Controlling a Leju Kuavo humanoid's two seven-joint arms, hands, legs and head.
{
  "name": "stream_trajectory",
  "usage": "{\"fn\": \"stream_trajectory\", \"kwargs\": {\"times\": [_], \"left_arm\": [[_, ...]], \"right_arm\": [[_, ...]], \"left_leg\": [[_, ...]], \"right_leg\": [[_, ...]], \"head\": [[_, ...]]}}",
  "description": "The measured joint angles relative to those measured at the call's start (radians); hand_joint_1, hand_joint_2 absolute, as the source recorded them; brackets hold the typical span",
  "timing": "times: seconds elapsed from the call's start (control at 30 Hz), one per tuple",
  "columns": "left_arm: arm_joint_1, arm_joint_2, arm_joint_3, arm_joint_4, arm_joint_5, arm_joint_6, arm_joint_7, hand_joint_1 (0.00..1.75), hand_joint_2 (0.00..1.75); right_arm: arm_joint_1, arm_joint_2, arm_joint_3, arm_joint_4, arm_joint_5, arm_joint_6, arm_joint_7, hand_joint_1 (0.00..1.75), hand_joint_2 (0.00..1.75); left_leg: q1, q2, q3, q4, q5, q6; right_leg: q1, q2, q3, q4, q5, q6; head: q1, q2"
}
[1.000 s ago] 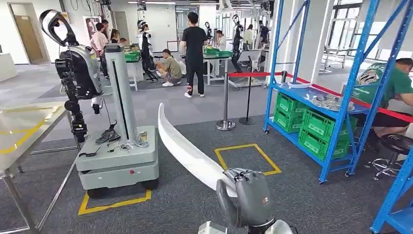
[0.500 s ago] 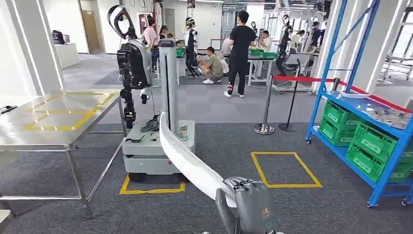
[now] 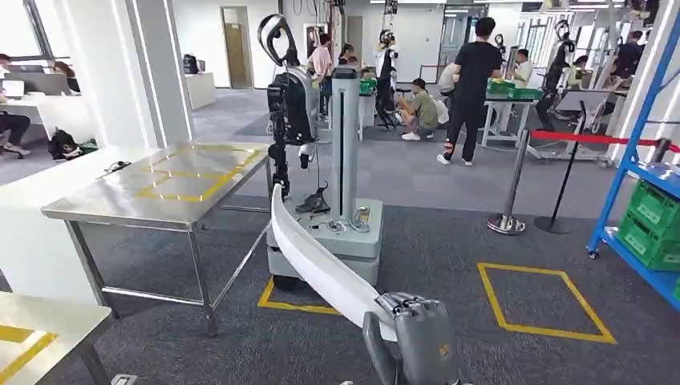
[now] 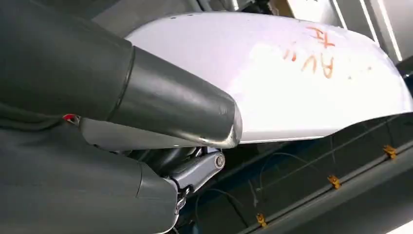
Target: Take the parts from the cabinet and place them on the table.
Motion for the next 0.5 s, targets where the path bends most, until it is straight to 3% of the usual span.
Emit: {"fn": "stream_trajectory", "kwargs": {"times": [0.03,0.07,0.1,0.13,0.17,0.23,0.27,0.3,0.33,0.43,0.47,0.5], "left_arm": [[-0.003,0.0,0.0,0.0,0.001,-0.001,-0.005,0.0,1.75],[-0.005,0.001,0.0,0.0,0.001,-0.002,-0.005,0.0,1.75],[-0.005,0.002,0.0,0.0,0.001,-0.002,-0.006,0.0,1.75],[-0.004,0.002,0.0,0.0,0.001,-0.002,-0.006,0.0,1.75],[-0.002,0.002,0.0,0.0,0.001,-0.002,-0.007,0.0,1.75],[-0.001,0.004,0.0,0.0,-0.002,-0.002,-0.006,0.0,1.75],[-0.002,0.006,0.0,0.0,-0.002,-0.002,-0.006,0.0,1.75],[-0.005,0.002,0.0,0.001,-0.001,-0.002,-0.007,0.0,1.75],[-0.006,0.003,0.0,0.0,0.001,0.0,-0.008,0.0,1.75],[-0.005,0.003,0.0,0.0,-0.001,0.009,-0.006,0.0,1.75],[-0.005,0.003,0.0,0.0,-0.005,0.012,-0.005,0.0,1.75],[-0.006,0.003,0.0,0.0,-0.006,0.013,-0.004,0.0,1.75]], "right_arm": [[0.0,0.0,0.0,0.002,0.0,0.001,-0.004,1.75,0.0],[0.002,0.0,0.0,0.005,-0.002,0.001,-0.006,1.75,0.0],[0.005,0.0,0.0,0.008,-0.002,0.001,-0.008,1.75,0.0],[0.006,0.0,0.0,0.012,-0.003,0.001,-0.01,1.75,0.0],[0.007,0.0,0.0,0.015,-0.005,0.0,-0.013,1.75,0.0],[0.002,0.004,0.0,0.02,-0.009,-0.001,-0.02,1.75,0.0],[-0.006,0.01,0.0,0.023,-0.011,0.001,-0.024,1.75,0.0],[-0.016,0.015,0.0,0.027,-0.015,0.005,-0.028,1.75,0.0],[-0.027,0.02,0.0,0.031,-0.018,0.01,-0.028,1.75,0.0],[-0.049,0.041,0.002,0.046,-0.02,0.016,-0.028,1.75,0.0],[-0.052,0.046,0.002,0.05,-0.02,0.018,-0.028,1.75,0.0],[-0.054,0.05,0.002,0.052,-0.02,0.017,-0.029,1.75,0.0]], "left_leg": [[0.0,0.027,-0.032,0.067,-0.039,-0.004],[0.002,0.038,-0.064,0.14,-0.074,-0.007],[0.003,0.04,-0.092,0.203,-0.099,-0.012],[0.004,0.041,-0.104,0.235,-0.104,-0.015],[0.006,0.044,-0.091,0.214,-0.084,-0.019],[0.009,0.068,-0.002,0.059,-0.007,-0.026],[0.01,0.106,0.045,-0.026,0.017,-0.028],[-0.003,0.142,0.049,-0.029,-0.006,-0.016],[0.003,0.13,0.05,-0.036,0.004,-0.002],[0.0,0.09,0.043,-0.032,0.005,0.018],[0.007,0.077,0.046,-0.037,0.009,0.026],[0.008,0.065,0.044,-0.037,0.011,0.031]], "right_leg": [[0.002,-0.016,-0.001,0.0,0.0,-0.001],[0.004,-0.033,-0.001,0.001,-0.002,-0.003],[0.004,-0.05,-0.001,0.002,-0.004,-0.004],[0.003,-0.065,-0.001,0.003,-0.006,-0.003],[0.002,-0.08,-0.001,0.007,-0.008,0.0],[-0.003,-0.108,-0.002,0.019,-0.019,0.009],[-0.004,-0.12,-0.002,0.03,-0.027,0.015],[0.005,-0.126,-0.005,0.036,-0.033,0.023],[0.006,-0.134,-0.005,0.045,-0.038,0.027],[0.006,-0.167,0.004,0.041,-0.041,0.039],[-0.001,-0.141,0.003,0.049,-0.052,0.049],[-0.006,-0.074,-0.01,0.084,-0.079,0.054]], "head": [[0.002,0.0],[0.001,0.0],[0.001,0.0],[0.001,0.0],[0.001,0.0],[0.002,0.0],[0.001,0.0],[0.0,0.0],[0.003,0.0],[0.003,0.0],[0.003,0.0],[0.003,0.0]]}}
